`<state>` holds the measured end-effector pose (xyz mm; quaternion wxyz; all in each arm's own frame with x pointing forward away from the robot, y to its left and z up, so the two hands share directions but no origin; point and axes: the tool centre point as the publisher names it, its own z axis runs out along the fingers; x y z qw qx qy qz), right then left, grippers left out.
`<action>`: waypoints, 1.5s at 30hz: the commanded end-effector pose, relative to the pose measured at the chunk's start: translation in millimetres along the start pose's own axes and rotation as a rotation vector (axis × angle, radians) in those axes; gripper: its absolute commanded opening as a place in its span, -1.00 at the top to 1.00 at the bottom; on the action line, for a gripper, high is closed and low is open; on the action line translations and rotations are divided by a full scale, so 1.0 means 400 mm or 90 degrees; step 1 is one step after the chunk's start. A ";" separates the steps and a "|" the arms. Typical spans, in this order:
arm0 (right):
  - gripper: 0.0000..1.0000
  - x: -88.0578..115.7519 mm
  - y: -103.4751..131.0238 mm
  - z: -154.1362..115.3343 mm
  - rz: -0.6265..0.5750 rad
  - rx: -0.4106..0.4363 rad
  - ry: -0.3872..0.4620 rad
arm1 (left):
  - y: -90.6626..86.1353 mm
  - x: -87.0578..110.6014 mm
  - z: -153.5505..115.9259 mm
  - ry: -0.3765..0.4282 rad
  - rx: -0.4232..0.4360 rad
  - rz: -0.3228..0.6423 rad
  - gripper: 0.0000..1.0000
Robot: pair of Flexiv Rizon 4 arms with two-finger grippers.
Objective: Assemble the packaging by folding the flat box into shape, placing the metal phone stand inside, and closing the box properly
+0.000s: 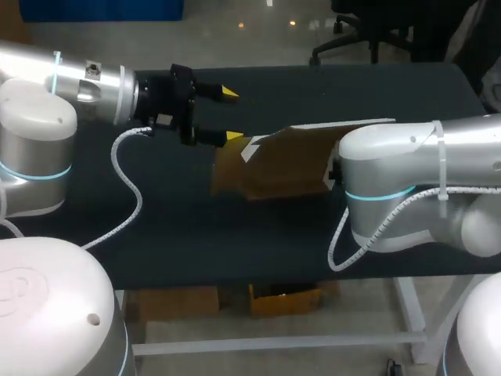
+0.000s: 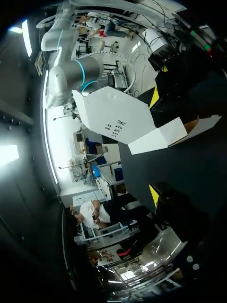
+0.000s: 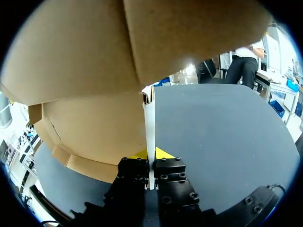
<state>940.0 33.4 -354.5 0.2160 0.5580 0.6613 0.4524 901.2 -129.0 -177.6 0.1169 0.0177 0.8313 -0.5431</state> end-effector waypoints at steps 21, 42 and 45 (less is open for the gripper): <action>1.00 0.005 0.074 -0.005 -0.009 0.194 0.158 | 0.008 0.009 -0.112 0.023 -0.093 0.023 -1.00; 1.00 0.009 0.071 -0.010 0.013 0.276 0.192 | 0.006 0.016 -0.135 0.079 -0.124 0.021 -1.00; 1.00 0.009 0.071 -0.010 0.013 0.276 0.192 | 0.006 0.016 -0.135 0.079 -0.124 0.021 -1.00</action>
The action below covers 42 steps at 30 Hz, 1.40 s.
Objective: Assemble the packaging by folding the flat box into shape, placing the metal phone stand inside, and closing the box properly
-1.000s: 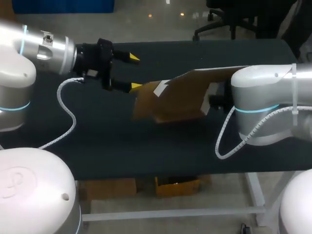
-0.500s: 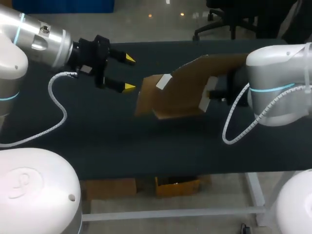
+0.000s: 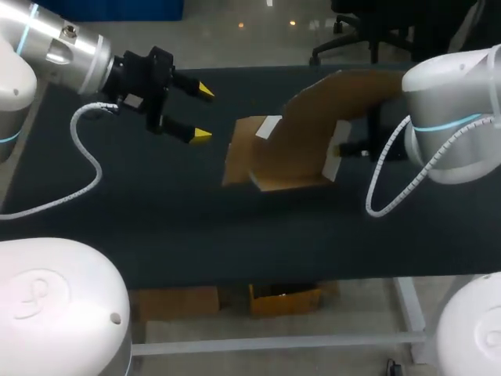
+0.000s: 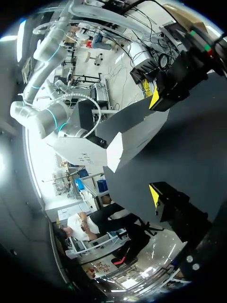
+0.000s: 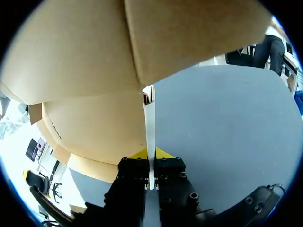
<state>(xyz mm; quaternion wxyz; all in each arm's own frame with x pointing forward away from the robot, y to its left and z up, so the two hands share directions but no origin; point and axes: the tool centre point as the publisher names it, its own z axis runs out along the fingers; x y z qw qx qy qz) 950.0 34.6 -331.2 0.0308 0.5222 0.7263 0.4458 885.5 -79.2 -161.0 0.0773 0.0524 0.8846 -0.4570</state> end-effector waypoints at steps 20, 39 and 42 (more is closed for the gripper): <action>1.00 -0.005 -0.011 -0.041 0.073 0.238 -0.073 | 0.014 -0.018 0.002 -0.065 -0.121 0.016 -1.00; 1.00 0.010 -0.043 -0.056 0.144 0.443 -0.148 | 0.069 -0.026 -0.033 -0.082 -0.157 0.008 -1.00; 1.00 0.000 -0.052 -0.064 0.157 0.464 -0.167 | 0.075 -0.022 -0.040 -0.083 -0.160 0.008 -1.00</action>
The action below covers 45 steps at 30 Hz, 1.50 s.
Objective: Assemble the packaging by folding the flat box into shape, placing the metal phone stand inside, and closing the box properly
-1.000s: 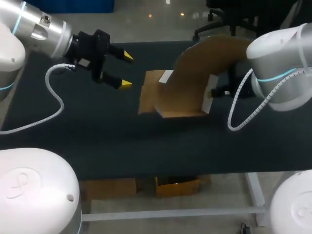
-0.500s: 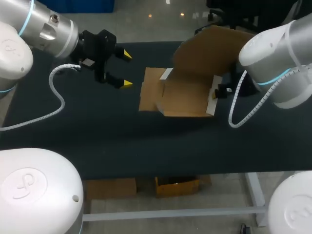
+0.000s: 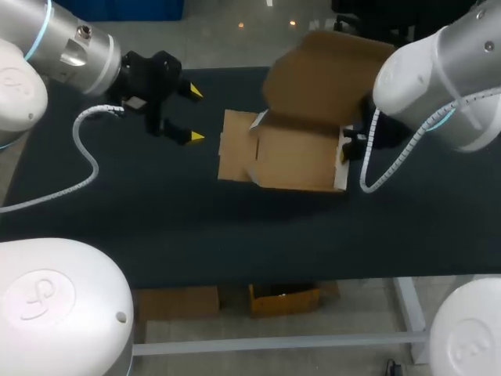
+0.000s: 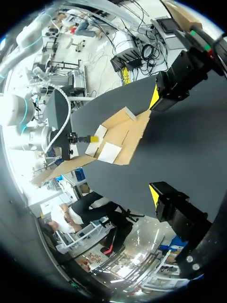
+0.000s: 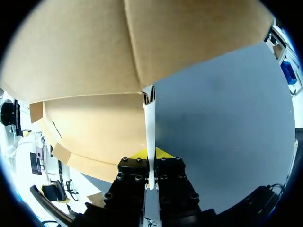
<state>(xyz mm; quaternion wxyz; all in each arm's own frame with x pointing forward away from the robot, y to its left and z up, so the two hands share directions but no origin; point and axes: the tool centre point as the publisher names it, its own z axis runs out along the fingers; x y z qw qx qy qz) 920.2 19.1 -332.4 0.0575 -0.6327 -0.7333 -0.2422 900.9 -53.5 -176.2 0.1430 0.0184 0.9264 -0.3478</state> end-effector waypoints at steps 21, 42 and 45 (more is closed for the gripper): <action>1.00 -0.034 -0.018 -0.028 0.051 0.234 -0.097 | 0.073 -0.001 -0.046 0.070 -0.049 -0.001 -1.00; 1.00 -0.013 -0.075 0.021 0.126 0.304 -0.148 | 0.115 0.003 -0.031 0.060 -0.042 -0.037 -1.00; 1.00 -0.029 -0.092 0.019 0.139 0.312 -0.140 | 0.120 0.003 -0.031 0.068 -0.040 -0.030 -1.00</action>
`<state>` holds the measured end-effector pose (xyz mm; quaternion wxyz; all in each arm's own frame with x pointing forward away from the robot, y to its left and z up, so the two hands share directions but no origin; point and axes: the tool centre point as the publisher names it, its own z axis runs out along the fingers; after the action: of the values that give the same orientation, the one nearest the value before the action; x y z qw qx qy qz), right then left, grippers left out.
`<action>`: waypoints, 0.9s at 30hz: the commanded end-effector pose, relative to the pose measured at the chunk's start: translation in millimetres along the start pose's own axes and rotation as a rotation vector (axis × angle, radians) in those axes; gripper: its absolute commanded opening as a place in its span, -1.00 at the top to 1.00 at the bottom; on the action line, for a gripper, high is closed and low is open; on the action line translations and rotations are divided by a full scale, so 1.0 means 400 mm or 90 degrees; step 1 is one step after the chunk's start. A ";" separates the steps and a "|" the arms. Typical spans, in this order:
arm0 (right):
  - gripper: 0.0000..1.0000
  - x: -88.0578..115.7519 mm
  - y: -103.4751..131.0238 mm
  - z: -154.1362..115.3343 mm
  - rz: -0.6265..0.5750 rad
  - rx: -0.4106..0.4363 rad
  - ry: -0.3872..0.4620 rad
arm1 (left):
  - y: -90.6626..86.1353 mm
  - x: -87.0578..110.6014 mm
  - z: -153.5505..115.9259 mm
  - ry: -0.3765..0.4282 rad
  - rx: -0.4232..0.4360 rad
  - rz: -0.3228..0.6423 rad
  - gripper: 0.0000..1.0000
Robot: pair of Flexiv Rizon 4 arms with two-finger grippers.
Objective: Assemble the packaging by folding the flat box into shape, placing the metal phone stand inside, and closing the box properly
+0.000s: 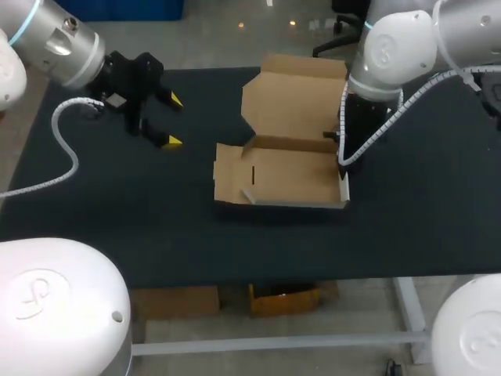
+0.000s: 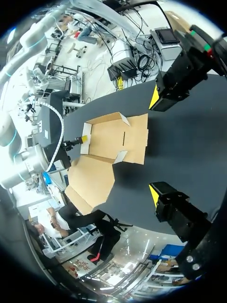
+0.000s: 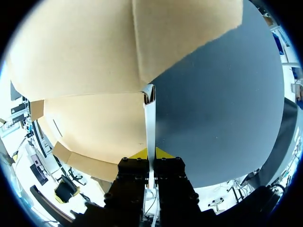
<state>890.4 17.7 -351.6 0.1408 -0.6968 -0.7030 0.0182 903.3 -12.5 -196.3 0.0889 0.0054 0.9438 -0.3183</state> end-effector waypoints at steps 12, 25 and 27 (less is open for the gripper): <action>1.00 -0.033 -0.017 0.017 0.008 0.075 -0.024 | 0.022 0.003 -0.001 0.028 -0.017 0.030 -1.00; 1.00 -0.032 -0.017 0.037 -0.001 0.101 -0.062 | 0.043 0.000 0.010 0.028 -0.014 0.023 -1.00; 1.00 -0.032 -0.017 0.037 -0.003 0.108 -0.073 | 0.045 -0.001 0.011 0.030 -0.016 0.025 -1.00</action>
<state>875.2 2.8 -367.8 0.1583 -0.6821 -0.7065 0.1027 903.8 -0.9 -210.2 0.0754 0.0292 0.9488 -0.3052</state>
